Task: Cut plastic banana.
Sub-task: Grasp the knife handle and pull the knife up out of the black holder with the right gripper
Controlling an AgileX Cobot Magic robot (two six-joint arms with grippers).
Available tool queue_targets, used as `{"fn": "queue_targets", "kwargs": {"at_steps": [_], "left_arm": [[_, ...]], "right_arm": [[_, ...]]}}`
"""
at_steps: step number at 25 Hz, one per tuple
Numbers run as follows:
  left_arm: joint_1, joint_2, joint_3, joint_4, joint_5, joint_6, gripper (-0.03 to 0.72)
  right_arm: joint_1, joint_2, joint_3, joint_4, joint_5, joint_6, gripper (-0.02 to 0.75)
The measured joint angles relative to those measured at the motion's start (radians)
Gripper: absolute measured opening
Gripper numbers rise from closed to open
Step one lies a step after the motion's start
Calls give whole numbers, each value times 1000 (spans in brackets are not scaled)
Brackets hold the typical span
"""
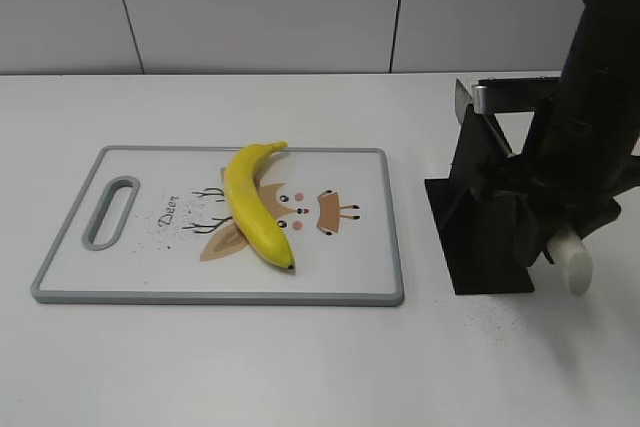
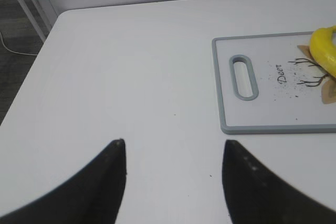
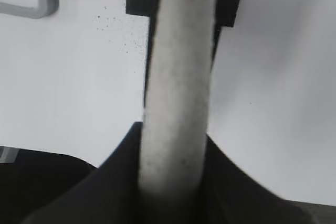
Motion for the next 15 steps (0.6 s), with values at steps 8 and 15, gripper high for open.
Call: {"fn": "queue_targets", "kwargs": {"at_steps": [8, 15], "left_arm": [[0, 0, 0, 0, 0, 0, 554], [0, 0, 0, 0, 0, 0, 554]], "right_arm": [[0, -21, 0, 6, 24, 10, 192], [0, -110, 0, 19, 43, 13, 191]]}}
